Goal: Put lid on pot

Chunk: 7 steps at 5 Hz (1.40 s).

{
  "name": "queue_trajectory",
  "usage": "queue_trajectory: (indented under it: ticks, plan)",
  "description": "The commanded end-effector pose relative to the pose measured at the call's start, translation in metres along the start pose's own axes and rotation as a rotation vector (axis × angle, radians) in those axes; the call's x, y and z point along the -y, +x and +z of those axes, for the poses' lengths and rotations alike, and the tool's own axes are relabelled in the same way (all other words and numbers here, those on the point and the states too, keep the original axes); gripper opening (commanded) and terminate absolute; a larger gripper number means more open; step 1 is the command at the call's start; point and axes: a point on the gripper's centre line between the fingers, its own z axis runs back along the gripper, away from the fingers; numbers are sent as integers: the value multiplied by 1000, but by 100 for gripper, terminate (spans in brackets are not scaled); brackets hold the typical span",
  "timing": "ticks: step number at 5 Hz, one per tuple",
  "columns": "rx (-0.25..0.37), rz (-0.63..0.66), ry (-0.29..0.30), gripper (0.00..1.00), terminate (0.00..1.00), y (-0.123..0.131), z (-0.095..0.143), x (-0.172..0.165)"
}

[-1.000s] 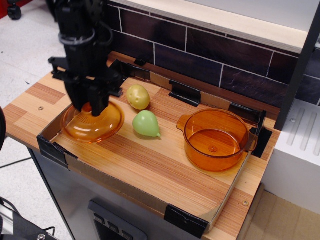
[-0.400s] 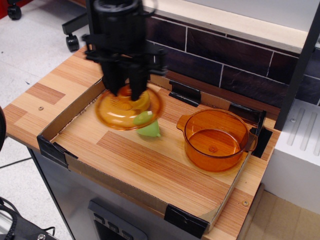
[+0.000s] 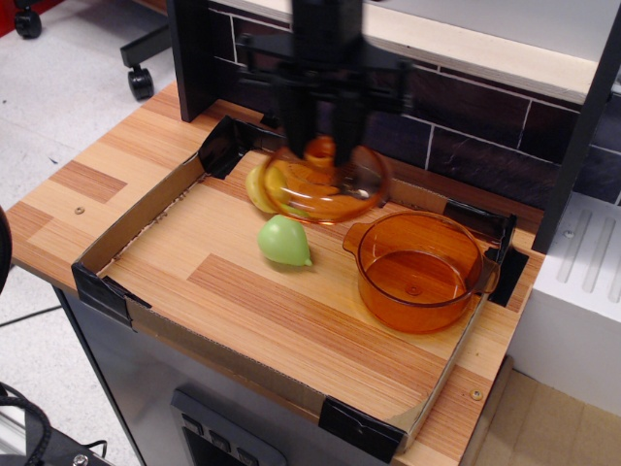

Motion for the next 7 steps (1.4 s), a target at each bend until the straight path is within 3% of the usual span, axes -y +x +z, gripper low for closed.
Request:
queue_trajectory:
  ticks: [1, 3, 4, 7]
  plan:
    - [62, 16, 16, 0, 0, 20, -4, 30]
    - [66, 20, 36, 0, 0, 19, -32, 52]
    - [54, 10, 42, 0, 0, 6, -50, 59]
    - [27, 12, 33, 0, 0, 5, -56, 67]
